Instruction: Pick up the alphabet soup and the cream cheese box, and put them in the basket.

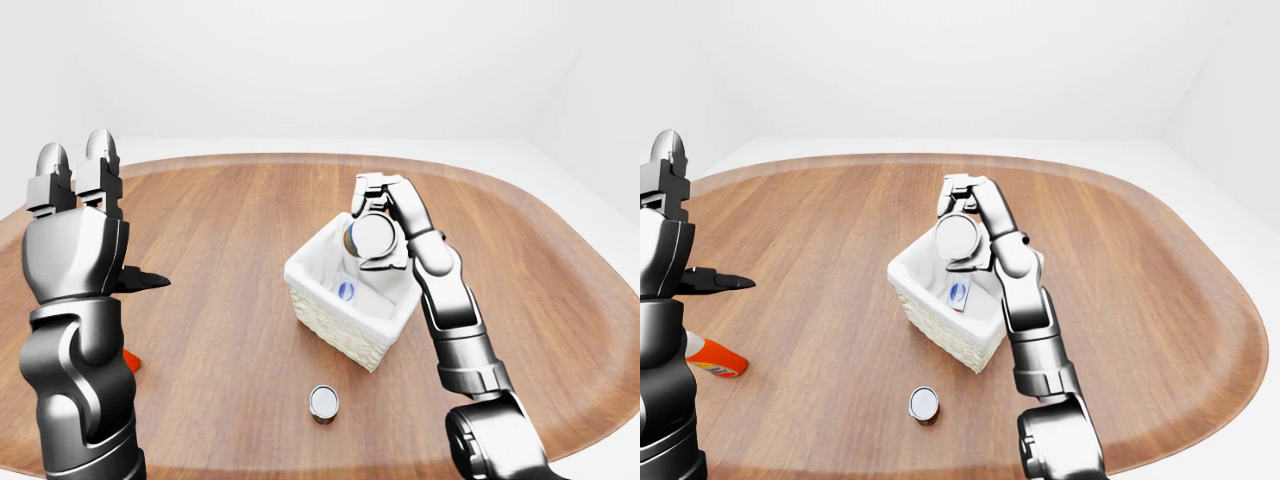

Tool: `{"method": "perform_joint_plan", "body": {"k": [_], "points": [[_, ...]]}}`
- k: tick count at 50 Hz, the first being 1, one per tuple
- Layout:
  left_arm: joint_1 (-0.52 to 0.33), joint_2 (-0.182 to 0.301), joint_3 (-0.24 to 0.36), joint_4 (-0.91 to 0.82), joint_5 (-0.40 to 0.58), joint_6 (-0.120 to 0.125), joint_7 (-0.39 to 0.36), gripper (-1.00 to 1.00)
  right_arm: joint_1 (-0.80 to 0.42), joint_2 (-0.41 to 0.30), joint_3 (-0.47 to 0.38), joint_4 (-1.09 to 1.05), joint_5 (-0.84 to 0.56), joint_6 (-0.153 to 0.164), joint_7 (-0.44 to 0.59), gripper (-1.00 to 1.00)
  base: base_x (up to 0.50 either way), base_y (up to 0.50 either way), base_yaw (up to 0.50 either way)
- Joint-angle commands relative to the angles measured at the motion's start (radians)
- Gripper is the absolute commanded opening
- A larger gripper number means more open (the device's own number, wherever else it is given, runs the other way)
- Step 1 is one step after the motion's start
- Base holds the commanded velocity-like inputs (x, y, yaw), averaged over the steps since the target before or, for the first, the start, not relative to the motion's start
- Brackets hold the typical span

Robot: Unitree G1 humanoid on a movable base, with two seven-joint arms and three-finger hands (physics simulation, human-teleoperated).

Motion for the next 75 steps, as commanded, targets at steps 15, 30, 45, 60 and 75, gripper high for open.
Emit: {"method": "perform_joint_plan", "body": {"k": [15,30,45,60,75], "points": [[-0.001,0.001,-0.001,0.007,0.001,0.000,-0.001,1.00,-0.059,0.001,0.009,0.268,0.095,0.000,-0.016,-1.00,0.00,0.00,0.00],[-0.002,0.001,-0.001,0.011,-0.002,0.000,0.003,1.00,-0.074,0.000,0.006,0.301,0.077,0.000,-0.001,-1.00,0.00,0.00,0.00],[-0.002,0.003,-0.002,0.014,-0.005,0.000,0.010,1.00,-0.044,-0.016,-0.005,0.278,0.088,0.000,-0.006,-1.00,0.00,0.00,0.00],[0.000,0.002,0.001,0.011,-0.003,0.000,0.008,1.00,-0.034,-0.028,0.011,0.132,0.038,0.000,0.043,1.00,0.00,0.00,0.00],[0.001,0.001,0.000,0.011,-0.001,0.000,0.006,1.00,-0.059,-0.066,-0.025,-0.064,0.031,0.000,0.086,1.00,0.00,0.00,0.00]]}}
